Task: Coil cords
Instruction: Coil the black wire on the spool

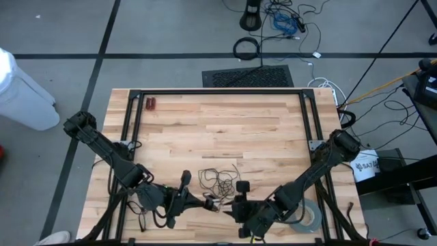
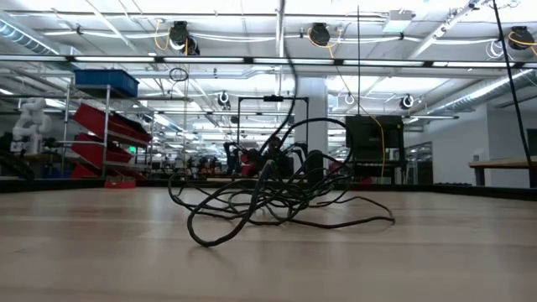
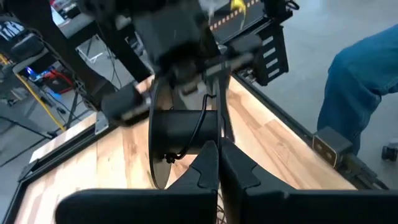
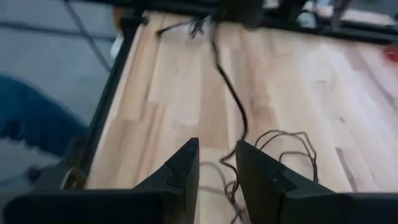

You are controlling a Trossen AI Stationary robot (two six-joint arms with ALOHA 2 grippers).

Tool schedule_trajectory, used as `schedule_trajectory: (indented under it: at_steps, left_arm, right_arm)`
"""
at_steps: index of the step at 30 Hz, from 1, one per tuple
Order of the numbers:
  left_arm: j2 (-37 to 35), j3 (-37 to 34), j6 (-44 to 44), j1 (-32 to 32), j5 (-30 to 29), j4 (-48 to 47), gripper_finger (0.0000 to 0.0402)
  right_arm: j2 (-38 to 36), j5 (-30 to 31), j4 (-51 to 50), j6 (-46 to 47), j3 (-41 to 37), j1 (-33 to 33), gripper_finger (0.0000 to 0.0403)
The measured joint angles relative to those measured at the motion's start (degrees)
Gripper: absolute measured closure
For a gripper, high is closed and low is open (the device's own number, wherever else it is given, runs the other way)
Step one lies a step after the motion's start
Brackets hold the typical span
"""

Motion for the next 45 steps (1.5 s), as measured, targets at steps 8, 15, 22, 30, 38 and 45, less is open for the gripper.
schedule_trajectory:
  at_steps: [8,15,22,30,38,45]
  left_arm:
    - [-1.7,0.1,1.1,-1.6,0.0,1.1,0.0402]
    - [-1.9,0.2,1.3,-2.3,0.0,1.1,0.0402]
    - [-1.9,0.2,1.4,-2.3,0.0,1.8,0.0402]
    - [-1.9,0.2,1.4,-2.3,0.0,1.8,0.0402]
    - [-1.9,0.2,1.6,-2.3,-0.1,2.8,0.0402]
    - [-1.9,0.2,2.5,-2.3,-0.1,2.8,0.0402]
  right_arm:
    - [0.0,4.0,16.4,-1.0,-10.7,0.1,0.0309]
    - [0.0,5.6,32.5,-4.2,-17.5,0.0,0.0309]
    - [0.0,5.0,36.0,-5.0,-19.4,-1.4,0.0309]
    - [0.2,0.1,37.2,-6.6,-19.4,-2.7,0.0309]
    - [0.2,-1.0,37.7,-8.8,-19.4,-4.0,0.0344]
    - [0.2,-2.7,37.6,-9.1,-19.4,-4.9,0.0398]
